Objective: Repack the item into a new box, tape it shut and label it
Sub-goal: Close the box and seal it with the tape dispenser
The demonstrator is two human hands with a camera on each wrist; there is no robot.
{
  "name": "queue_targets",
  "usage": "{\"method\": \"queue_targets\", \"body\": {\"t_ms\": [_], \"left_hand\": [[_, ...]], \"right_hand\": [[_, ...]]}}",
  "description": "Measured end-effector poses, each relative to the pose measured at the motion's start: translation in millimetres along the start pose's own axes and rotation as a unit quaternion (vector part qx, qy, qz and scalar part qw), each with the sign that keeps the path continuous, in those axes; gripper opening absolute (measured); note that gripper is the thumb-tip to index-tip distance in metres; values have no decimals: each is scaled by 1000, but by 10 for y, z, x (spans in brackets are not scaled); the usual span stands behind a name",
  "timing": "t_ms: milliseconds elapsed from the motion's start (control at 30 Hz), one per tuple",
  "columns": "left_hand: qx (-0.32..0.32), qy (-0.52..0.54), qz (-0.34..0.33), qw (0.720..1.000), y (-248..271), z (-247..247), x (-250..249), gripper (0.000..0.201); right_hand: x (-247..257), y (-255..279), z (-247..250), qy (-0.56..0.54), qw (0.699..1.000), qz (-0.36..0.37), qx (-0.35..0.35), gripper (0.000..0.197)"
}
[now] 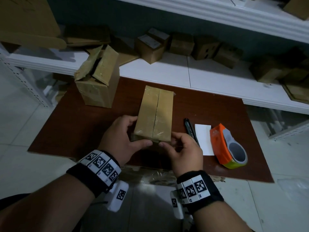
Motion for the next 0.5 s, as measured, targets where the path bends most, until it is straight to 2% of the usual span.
{"method": "queue_targets", "body": {"t_ms": [233,333,433,500], "left_hand": [[22,16,-29,999,-45,61,38,78],[39,45,-38,998,-73,81,101,80],[53,79,-45,994,-105,93,150,80],[61,81,-53,993,-113,82,157,76]], "right_hand": [[-61,-1,55,-67,997,-2,36,39],[-123,-18,56,-116,991,-28,58,31],[-224,-3,12,-207,972,-81,70,23],[-212,-6,28,-196,976,-68,63,20]]}}
Point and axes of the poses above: each hand's wrist, its own y-axis away from the middle knuckle, its own z-axis out of the back of the hand, x = y × z, the point moved 8 cm from there along -y, towards the middle knuckle, and after that the axes turned 4 degrees about x, right-handed, at the moved point
